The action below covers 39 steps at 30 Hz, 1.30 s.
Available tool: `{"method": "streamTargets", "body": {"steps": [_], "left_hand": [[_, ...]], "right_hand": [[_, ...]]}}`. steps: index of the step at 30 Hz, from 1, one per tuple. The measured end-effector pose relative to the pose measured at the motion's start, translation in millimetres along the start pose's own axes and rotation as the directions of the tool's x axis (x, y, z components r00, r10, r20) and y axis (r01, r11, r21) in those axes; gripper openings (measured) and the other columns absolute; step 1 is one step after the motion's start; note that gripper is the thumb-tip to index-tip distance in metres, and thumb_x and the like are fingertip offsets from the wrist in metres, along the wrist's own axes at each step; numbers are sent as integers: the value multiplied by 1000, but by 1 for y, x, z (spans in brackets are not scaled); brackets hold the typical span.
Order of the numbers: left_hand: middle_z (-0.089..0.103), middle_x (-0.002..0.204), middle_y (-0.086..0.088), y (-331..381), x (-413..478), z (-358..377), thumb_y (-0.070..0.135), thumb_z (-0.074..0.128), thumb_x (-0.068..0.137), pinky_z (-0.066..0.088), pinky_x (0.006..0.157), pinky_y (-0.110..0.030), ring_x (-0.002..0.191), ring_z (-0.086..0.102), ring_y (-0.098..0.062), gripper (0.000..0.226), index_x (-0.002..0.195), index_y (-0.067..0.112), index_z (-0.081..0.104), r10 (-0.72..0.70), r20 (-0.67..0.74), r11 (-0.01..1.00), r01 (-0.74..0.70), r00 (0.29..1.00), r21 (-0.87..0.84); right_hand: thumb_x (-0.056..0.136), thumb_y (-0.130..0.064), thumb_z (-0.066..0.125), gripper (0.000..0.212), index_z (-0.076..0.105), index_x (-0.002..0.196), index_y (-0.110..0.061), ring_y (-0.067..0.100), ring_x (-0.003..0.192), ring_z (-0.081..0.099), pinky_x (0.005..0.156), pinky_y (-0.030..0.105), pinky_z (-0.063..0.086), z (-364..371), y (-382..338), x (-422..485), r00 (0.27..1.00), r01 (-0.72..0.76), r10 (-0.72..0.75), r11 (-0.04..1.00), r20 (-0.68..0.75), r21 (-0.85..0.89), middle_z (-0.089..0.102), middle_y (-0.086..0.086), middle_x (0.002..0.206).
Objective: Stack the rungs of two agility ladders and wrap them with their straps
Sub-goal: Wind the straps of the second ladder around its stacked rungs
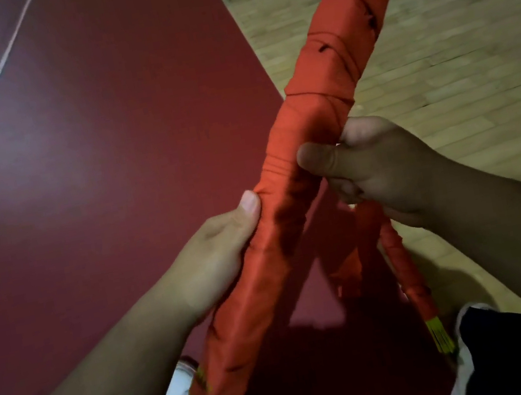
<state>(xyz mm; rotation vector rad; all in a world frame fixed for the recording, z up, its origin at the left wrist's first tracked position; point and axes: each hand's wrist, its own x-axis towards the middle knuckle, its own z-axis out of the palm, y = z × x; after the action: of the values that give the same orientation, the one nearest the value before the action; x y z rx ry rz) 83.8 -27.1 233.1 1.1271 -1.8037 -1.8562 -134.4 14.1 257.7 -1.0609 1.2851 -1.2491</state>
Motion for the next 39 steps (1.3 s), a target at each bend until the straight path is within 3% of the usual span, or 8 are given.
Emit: {"method": "streamTargets", "body": {"steps": [6,13,16,22,26,29,35,39], "left_hand": [[64,85,18,-12,7,28,69,74,52,45,60,-19,76,61,3,66,106,42,47,169,-318,796,62,933,602],[67,79,-3,6,6,6,20,82,63,54,61,-31,66,65,-14,52,108,15,56,116,-97,986,-103,988,131],[58,88,-33,8,-3,-3,23,75,62,52,54,-31,68,63,-29,66,119,-1,53,20,136,993,-4,991,-115],[57,90,-14,5,-7,-13,32,72,64,50,68,-38,81,55,-30,51,111,15,63,-54,201,991,78,978,-109],[66,95,20,-2,2,6,57,79,54,47,70,-13,82,61,4,72,118,43,48,52,-90,931,-16,995,364],[63,78,20,-7,5,15,55,76,54,40,58,-14,69,57,5,48,92,45,50,146,-243,800,30,959,600],[61,72,-3,5,1,1,12,75,62,47,59,-24,64,55,-13,30,90,6,65,11,25,999,-11,1000,34],[62,84,-21,10,-12,-9,12,77,61,57,61,-33,66,64,-25,61,115,-6,58,-102,361,973,168,927,-158]], "right_hand": [[66,-44,79,23,68,60,-25,-1,36,41,41,14,34,11,7,1,987,0,1,1000,-160,3,46,-17,43],[77,-36,78,44,59,107,-12,6,43,31,45,25,22,-4,1,7,998,11,-16,997,64,80,37,-1,55],[73,-38,82,39,65,101,-19,2,41,33,47,29,17,-8,2,7,979,-35,11,993,202,113,38,0,59],[77,-31,81,28,59,79,-13,2,34,29,50,34,15,-2,7,2,989,-90,66,979,135,180,39,-7,47],[69,-43,77,53,57,98,-3,6,41,30,46,26,22,8,9,4,995,-24,30,998,-100,64,39,-7,49],[63,-53,79,70,59,100,2,3,43,39,47,20,34,9,11,3,990,38,-50,995,-132,-93,45,-11,49],[65,-47,75,65,60,120,-16,4,44,40,47,22,31,-10,5,9,995,-49,53,997,88,-52,48,-7,49],[51,-63,87,55,71,85,-23,3,37,35,55,28,28,-14,5,1,942,-112,77,990,328,90,46,-6,47]]}}
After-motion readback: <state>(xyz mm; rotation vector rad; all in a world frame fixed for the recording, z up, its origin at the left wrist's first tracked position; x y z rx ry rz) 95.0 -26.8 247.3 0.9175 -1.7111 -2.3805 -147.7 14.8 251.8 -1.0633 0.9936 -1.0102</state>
